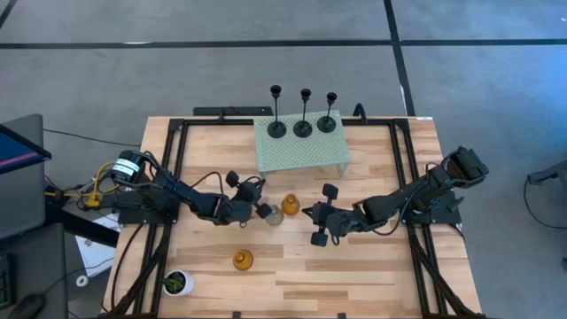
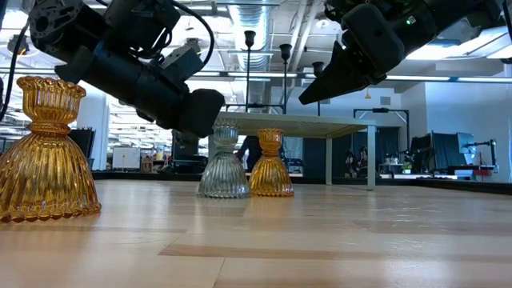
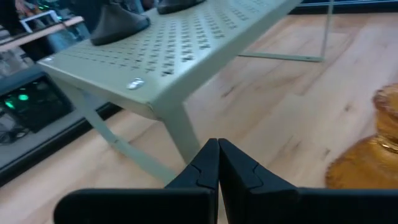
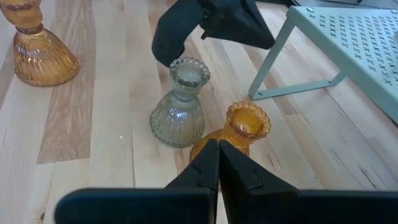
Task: Pick & Place candle stick holders
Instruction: Adjust the shelf and the transparent candle holder
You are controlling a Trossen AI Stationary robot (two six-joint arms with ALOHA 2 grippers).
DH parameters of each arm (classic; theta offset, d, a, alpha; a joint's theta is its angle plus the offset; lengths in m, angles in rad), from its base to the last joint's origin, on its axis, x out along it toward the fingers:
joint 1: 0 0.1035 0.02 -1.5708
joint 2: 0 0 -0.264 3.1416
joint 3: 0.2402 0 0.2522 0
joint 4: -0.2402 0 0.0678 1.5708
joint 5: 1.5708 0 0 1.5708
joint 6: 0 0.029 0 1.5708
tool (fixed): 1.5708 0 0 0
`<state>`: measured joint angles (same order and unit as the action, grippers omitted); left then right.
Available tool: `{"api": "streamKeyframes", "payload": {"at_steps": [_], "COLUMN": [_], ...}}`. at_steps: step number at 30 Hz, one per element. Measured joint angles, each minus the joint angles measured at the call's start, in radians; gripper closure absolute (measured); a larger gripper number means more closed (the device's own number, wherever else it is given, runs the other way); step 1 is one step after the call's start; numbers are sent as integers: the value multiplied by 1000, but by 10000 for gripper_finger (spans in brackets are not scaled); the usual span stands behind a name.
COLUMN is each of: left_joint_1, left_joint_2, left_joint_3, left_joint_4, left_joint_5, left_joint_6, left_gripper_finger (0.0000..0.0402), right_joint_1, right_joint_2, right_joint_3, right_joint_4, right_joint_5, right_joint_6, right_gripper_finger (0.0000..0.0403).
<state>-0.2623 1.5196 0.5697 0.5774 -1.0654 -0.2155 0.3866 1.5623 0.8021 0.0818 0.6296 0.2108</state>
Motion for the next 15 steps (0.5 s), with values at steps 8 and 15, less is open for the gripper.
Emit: {"api": "streamKeyframes", "payload": {"at_steps": [8, 15], "left_joint_1": [0, 0], "left_joint_2": [0, 0], "left_joint_3": [0, 0], "left_joint_4": [0, 0], "left_joint_5": [-40, -51], "left_joint_6": [1, 0], "left_gripper_finger": [399, 399], "right_joint_1": [0, 0], "right_joint_2": [0, 1], "right_joint_3": [0, 0], "right_joint_4": [0, 0], "right_joint_5": [0, 0], "right_joint_6": [0, 0], "right_gripper_finger": [403, 403]}}
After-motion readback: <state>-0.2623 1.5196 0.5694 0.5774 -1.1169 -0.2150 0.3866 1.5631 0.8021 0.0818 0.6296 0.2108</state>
